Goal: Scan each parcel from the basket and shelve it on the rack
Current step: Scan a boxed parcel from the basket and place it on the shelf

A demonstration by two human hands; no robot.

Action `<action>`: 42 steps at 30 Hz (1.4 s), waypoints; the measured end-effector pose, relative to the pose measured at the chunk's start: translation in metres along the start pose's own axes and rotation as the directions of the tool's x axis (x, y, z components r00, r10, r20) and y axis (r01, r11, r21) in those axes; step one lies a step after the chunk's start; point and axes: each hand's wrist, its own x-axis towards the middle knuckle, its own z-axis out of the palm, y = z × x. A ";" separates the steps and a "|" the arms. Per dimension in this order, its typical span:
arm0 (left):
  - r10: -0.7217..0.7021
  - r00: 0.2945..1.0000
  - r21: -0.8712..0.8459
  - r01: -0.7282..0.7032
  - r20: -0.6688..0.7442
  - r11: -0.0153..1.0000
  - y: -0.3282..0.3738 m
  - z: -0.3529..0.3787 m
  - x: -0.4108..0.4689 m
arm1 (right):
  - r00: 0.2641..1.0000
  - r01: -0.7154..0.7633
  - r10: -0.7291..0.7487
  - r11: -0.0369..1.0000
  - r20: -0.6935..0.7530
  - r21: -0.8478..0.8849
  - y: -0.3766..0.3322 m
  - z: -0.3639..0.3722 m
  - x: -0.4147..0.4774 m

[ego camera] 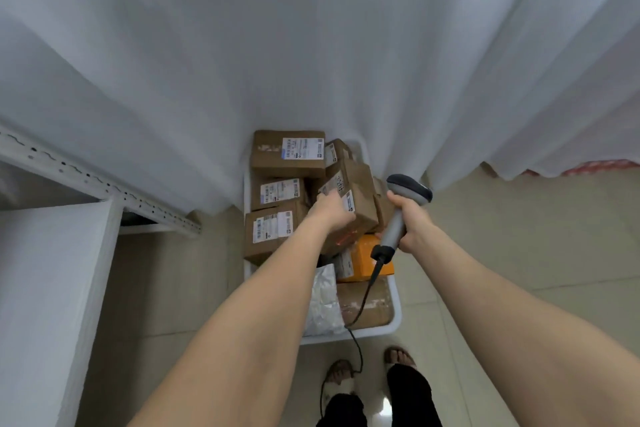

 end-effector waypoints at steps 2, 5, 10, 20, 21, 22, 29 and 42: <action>-0.020 1.000 -0.043 0.020 -0.006 0.999 -0.004 0.021 0.027 | 0.999 -0.006 0.007 0.999 0.034 -0.036 0.004 -0.002 0.031; -0.044 0.999 -0.140 0.039 -0.027 0.989 -0.011 0.046 0.058 | 0.997 -0.012 0.018 0.997 0.075 -0.075 0.011 -0.002 0.073; -0.037 0.999 -0.191 0.035 -0.007 0.981 -0.019 0.070 0.085 | 0.994 0.017 0.000 0.989 0.112 -0.147 0.026 0.004 0.115; -0.085 0.995 -0.433 0.101 0.057 0.896 -0.029 0.064 0.078 | 0.997 0.067 -0.071 0.978 -0.015 -0.197 0.041 0.019 0.125; -0.076 0.995 -0.413 0.094 0.061 0.906 -0.031 0.067 0.082 | 0.997 0.063 -0.069 0.981 -0.023 -0.185 0.043 0.017 0.129; -0.061 0.997 -0.379 0.078 0.056 0.922 -0.033 0.072 0.086 | 0.998 0.056 -0.061 0.983 -0.022 -0.172 0.044 0.014 0.133; -0.057 0.995 -0.381 0.021 -0.082 0.924 -0.029 0.068 0.081 | 0.998 0.002 0.005 0.993 0.060 -0.116 0.048 0.009 0.120; -0.087 0.956 -0.523 -0.076 -0.281 0.849 -0.011 -0.035 -0.031 | 0.993 0.094 -0.087 0.992 0.082 -0.088 0.003 0.043 -0.027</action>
